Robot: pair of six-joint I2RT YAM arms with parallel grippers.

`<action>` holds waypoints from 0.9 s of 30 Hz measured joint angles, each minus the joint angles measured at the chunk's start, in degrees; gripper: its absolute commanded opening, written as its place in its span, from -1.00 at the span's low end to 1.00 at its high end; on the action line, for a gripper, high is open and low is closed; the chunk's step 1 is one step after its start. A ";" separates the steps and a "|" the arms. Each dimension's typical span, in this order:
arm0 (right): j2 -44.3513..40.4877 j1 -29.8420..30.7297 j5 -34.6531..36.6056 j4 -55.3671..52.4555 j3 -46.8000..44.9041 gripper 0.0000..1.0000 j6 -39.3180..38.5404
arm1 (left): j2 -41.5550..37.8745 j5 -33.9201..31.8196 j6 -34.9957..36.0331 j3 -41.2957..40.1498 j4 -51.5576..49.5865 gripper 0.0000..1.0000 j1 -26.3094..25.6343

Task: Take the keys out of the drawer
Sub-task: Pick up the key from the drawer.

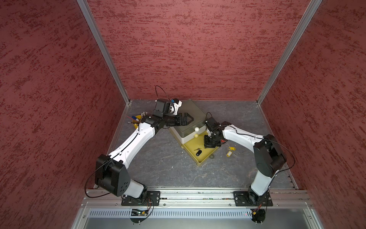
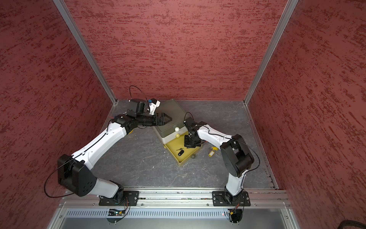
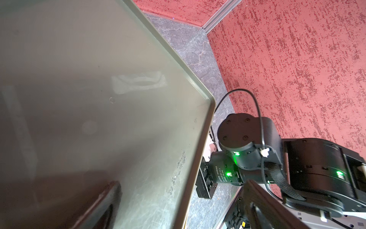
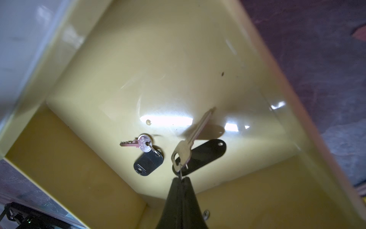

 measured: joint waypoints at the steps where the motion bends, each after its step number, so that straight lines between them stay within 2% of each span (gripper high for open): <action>1: -0.22 0.00 0.15 0.02 0.00 -1.00 0.00 | 0.00 0.00 0.00 0.00 0.02 0.99 0.00; 15: -3.52 0.00 1.46 -0.63 0.72 -1.00 -0.02 | -0.15 -0.09 -0.31 0.00 0.31 0.99 0.00; 27: -9.07 0.00 2.73 -3.19 2.91 -1.00 0.00 | -4.57 -0.96 0.28 0.00 1.99 0.99 -2.27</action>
